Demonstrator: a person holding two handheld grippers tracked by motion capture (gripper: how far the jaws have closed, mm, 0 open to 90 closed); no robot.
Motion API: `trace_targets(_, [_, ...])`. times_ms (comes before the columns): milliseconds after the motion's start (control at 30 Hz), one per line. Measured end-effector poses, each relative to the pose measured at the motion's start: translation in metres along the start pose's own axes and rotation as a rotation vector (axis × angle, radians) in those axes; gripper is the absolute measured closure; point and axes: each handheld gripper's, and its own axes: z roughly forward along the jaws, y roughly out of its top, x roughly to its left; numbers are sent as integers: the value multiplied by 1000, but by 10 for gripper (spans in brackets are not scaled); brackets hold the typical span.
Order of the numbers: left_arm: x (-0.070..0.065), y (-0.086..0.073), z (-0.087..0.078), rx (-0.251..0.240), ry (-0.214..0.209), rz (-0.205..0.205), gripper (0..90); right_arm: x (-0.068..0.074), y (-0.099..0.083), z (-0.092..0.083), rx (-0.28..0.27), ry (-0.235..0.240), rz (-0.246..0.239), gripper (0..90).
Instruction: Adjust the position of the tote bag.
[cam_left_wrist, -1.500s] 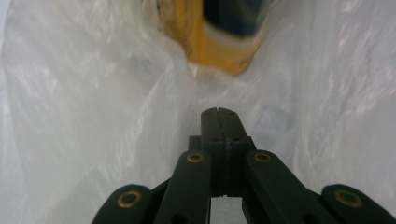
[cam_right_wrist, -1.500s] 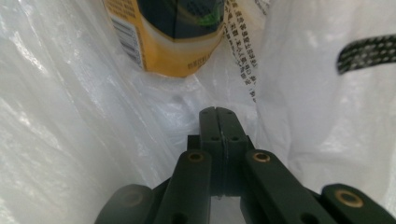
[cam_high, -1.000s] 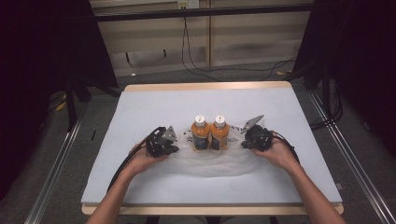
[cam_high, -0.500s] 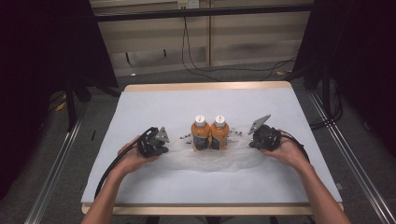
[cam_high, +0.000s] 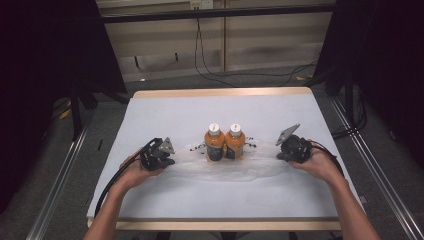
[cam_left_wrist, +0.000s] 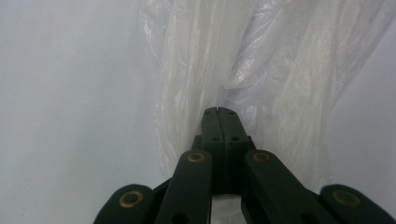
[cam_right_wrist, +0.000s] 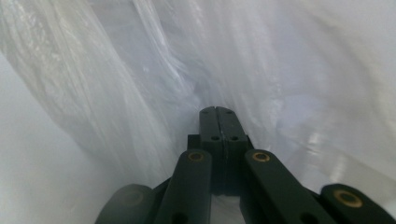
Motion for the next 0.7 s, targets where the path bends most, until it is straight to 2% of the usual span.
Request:
trace_targets(33, [0, -2, -1, -1, -14, -10, 900, 1, -6, -3, -11, 11, 19, 900])
trace_targets(133, [1, -4, -2, -17, -24, -12, 900, 3, -8, -4, -8, 2, 10, 900])
trace_targets(167, [1, -4, -1, -18, -21, -7, 900, 4, -8, -4, -11, -6, -9, 900])
trace_targets(233, [1, -4, -2, -6, -12, 10, 900, 5, -8, -4, -9, -12, -9, 900])
trace_targets(267, [1, -4, -1, -7, 7, 9, 900, 6, -8, -4, -11, -24, -16, 900])
trace_targets(333, [4, -4, -1, -9, -4, -3, 900, 6, -9, -3, -24, -33, -18, 900])
trace_targets(433, [7, -7, -1, -20, -11, -15, 900, 5, -8, -2, -35, -29, -20, 900])
trace_targets(500, [7, -8, -1, -23, 5, -9, 900, 4, -8, -1, -47, -23, -13, 900])
trace_targets(600, [11, -10, -1, -32, -17, -21, 900, 1, -8, -1, -59, -13, -17, 900])
trace_targets(633, [11, -11, -1, -44, -15, -32, 900, 0, -9, -1, -63, -6, 3, 900])
trace_targets(700, [11, -11, 0, -42, -1, -29, 900, -1, -11, 0, -80, 3, 11, 900])
